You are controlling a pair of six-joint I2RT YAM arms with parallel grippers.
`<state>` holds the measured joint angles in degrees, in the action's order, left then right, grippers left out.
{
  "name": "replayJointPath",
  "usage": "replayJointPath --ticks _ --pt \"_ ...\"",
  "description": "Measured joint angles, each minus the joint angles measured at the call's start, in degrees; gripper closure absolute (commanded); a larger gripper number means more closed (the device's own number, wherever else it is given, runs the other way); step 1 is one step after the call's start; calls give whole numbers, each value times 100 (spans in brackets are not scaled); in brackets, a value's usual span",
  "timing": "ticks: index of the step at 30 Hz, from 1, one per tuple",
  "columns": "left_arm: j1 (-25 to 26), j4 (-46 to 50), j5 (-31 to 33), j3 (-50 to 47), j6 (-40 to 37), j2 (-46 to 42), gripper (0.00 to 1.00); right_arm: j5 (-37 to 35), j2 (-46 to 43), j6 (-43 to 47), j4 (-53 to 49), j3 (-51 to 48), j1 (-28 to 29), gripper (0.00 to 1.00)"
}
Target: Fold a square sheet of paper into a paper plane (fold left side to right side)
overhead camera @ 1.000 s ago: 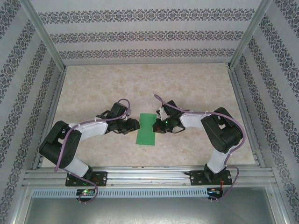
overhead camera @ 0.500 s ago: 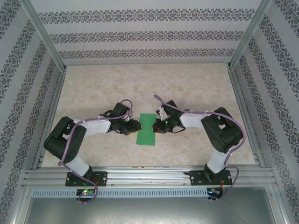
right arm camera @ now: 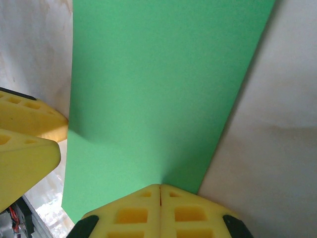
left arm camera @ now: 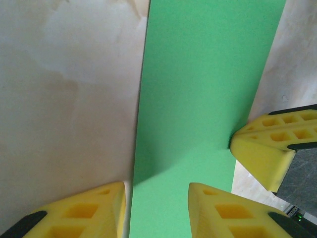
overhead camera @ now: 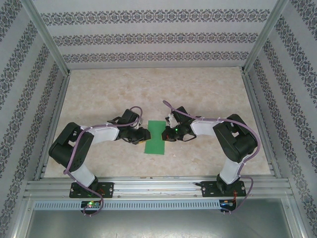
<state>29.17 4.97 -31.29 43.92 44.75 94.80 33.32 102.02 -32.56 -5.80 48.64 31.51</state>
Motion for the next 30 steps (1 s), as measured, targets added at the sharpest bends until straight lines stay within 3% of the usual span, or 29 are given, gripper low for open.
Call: replayJointPath --ticks 17,30 --pt "46 -297 -304 20 70 122 59 15 7 2 -20 13 -28 100" --pt "46 -264 -105 -52 205 9 57 15 13 87 -24 22 -66 100"
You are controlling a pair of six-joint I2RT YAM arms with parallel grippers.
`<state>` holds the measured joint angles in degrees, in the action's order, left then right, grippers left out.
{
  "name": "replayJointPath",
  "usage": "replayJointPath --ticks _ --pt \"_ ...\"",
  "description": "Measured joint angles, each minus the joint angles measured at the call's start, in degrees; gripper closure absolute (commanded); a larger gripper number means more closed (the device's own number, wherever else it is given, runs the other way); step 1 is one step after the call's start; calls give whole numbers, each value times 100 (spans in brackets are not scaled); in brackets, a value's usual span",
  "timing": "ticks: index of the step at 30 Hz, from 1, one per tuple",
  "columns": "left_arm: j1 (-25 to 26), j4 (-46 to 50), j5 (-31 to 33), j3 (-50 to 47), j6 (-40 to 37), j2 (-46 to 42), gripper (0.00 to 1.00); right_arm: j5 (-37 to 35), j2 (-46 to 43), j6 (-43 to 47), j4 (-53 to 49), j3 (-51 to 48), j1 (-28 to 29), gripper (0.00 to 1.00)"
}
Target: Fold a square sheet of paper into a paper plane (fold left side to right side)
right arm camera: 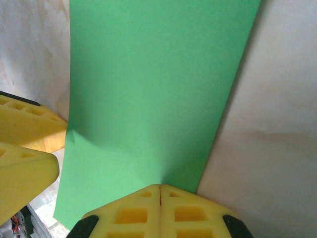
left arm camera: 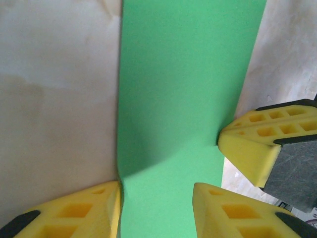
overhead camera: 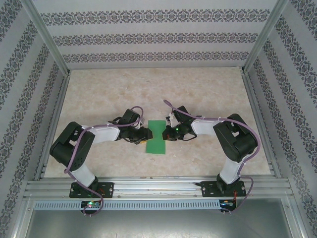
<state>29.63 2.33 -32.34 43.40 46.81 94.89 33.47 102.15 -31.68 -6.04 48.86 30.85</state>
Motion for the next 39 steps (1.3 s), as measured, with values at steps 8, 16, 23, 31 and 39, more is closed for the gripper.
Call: replayJointPath --ticks 8,16,23,31,39 --pt "0 -2 66 -199 232 -164 62 0 0 20 -9 4 0 100" --pt "55 -42 -22 -205 380 -144 74 0 0 22 -17 7 0 100" --pt "70 -92 -24 -256 470 -140 89 0 0 26 -24 13 0 100" --pt "131 -170 -4 -302 719 -234 98 -162 -157 271 -85 15 -116 78" --pt "433 -358 269 -348 1373 -455 100 -953 -1906 1067 35 -496 -59 53"
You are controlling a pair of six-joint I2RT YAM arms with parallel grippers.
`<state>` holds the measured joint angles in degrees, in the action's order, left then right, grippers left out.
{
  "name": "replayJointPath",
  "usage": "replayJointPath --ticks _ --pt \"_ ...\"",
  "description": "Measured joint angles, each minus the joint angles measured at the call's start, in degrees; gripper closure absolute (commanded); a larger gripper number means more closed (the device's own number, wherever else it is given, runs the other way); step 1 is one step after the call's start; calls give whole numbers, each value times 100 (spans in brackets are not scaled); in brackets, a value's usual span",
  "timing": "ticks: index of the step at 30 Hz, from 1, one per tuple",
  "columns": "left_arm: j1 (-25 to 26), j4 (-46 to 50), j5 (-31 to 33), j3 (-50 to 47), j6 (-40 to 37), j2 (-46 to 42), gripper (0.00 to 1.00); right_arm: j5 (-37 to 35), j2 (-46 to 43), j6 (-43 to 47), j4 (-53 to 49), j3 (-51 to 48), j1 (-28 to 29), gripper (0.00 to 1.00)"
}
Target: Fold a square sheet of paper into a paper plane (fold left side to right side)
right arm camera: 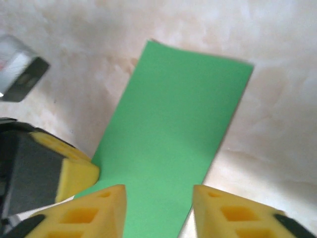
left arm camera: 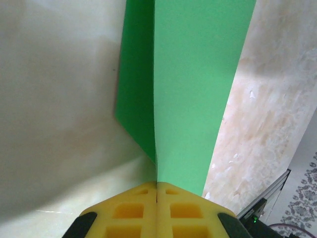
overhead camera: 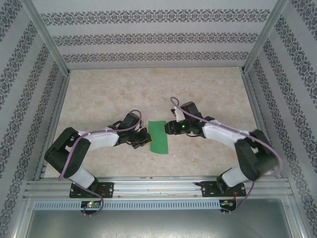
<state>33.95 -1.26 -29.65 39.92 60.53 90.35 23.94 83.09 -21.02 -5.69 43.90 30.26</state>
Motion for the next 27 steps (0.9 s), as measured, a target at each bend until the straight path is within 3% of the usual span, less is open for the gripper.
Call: replayJointPath --ticks 4,10,18,27 --pt "149 -203 162 -96 302 -24 100 -616 -1032 498 192 -654 520 43" --pt "227 -365 291 -133 557 -24 100 -1768 -1648 1377 444 -1447 2046 36" --pt "247 -487 295 -133 664 -24 100 -3108 -1049 2162 820 -1626 3300 30" --pt "249 -487 297 -133 708 -24 100 -3773 -37 2544 1021 -1161 3477 34"
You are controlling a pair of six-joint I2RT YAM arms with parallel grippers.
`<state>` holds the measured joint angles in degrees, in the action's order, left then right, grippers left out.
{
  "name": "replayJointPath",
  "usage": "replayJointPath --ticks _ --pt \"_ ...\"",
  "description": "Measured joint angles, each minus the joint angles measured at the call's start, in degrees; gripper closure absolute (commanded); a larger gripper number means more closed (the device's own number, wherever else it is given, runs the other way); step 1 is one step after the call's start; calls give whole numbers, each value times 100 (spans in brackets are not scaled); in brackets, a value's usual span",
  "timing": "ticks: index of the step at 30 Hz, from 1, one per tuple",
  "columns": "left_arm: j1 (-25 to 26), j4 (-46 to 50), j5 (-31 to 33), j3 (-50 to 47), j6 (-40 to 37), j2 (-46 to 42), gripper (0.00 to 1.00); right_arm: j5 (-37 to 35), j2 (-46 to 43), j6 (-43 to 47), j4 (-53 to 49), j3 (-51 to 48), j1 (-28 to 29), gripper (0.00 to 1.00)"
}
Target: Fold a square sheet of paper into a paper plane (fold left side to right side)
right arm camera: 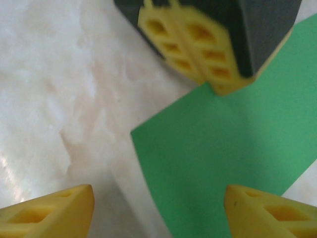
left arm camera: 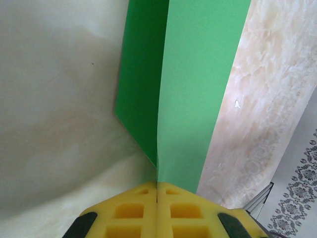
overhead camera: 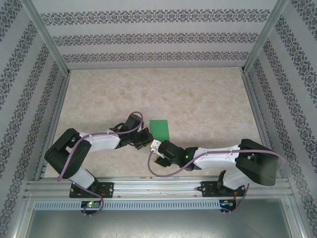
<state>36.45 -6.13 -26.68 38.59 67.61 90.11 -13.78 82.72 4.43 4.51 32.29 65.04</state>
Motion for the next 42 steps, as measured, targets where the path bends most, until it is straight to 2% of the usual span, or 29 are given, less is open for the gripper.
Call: replayJointPath --ticks 4,9,15,19,24,28,31,33,37,42 --pt "0 -2 -2 0 2 0 100 -81 236 72 195 199 0 40" --pt "9 0 20 0 20 0 100 -98 413 162 352 321 2 54" --pt "31 -2 17 0 20 0 99 -101 415 175 413 345 0 82" --pt "31 -2 20 0 20 0 93 -98 415 125 396 345 0 100" --pt "9 4 9 0 2 0 75 -33 391 24 343 341 -15 100" --pt "-153 149 -37 0 -127 -177 63 190 236 -94 297 251 -170 100" --pt "-385 494 -46 13 -339 -579 59 459 109 -212 245 184 -376 100" --pt "-551 693 -66 44 -498 -815 59 697 55 -304 203 166 -520 100" --pt "-824 975 -192 267 -885 -859 68 1281 -48 -496 90 138 -831 100" --pt "-848 1117 -531 979 -1403 -68 79 2061 -138 -767 4 92 -1213 100"
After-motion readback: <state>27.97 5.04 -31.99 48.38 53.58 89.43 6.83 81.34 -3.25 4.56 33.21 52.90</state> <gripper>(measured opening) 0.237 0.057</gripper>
